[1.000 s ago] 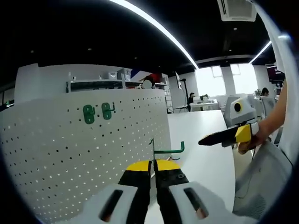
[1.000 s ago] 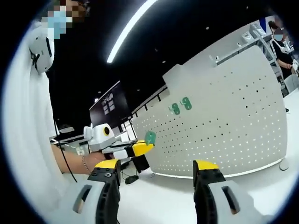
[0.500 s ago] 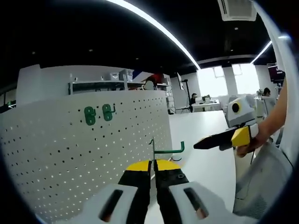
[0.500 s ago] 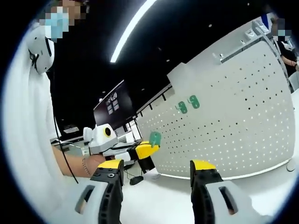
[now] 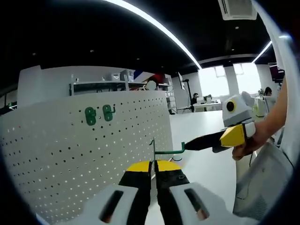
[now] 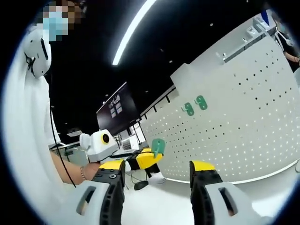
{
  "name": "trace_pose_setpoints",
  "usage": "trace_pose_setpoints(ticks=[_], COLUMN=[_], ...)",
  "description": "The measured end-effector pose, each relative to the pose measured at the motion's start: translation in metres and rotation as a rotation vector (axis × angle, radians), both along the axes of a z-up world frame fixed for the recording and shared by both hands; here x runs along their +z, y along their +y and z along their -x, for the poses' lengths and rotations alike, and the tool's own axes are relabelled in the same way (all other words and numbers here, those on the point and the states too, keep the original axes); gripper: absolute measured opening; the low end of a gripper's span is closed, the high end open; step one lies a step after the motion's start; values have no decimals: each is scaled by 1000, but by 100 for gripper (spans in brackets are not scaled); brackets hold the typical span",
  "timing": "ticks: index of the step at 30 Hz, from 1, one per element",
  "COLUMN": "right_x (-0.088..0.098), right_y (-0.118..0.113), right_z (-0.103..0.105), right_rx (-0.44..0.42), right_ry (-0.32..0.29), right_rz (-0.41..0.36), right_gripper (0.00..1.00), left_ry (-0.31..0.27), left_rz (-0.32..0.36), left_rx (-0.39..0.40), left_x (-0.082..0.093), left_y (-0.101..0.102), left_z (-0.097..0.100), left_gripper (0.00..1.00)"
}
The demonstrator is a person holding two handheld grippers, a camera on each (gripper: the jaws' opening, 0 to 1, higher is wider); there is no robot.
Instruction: Insert the hook assembly into the mounting plate slot until the hook locks in place.
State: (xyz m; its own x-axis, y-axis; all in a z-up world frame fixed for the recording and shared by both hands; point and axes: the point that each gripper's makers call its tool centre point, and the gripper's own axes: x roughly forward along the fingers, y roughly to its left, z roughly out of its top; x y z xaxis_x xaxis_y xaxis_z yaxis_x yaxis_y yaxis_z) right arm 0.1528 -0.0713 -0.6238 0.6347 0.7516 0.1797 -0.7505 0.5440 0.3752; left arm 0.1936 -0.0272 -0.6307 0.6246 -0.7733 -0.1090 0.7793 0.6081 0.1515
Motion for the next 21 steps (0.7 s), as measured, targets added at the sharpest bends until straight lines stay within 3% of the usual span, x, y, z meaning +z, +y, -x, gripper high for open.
trace_pose_setpoints(ticks=[21], right_x=[19], right_y=[27], right_z=[-18], right_rx=[26], right_ry=[-8], right_rz=[-83], right_gripper=[48], left_ry=[-6], left_rz=[4], left_rx=[11], left_x=[3], left_y=[2], left_z=[-2], left_gripper=[2])
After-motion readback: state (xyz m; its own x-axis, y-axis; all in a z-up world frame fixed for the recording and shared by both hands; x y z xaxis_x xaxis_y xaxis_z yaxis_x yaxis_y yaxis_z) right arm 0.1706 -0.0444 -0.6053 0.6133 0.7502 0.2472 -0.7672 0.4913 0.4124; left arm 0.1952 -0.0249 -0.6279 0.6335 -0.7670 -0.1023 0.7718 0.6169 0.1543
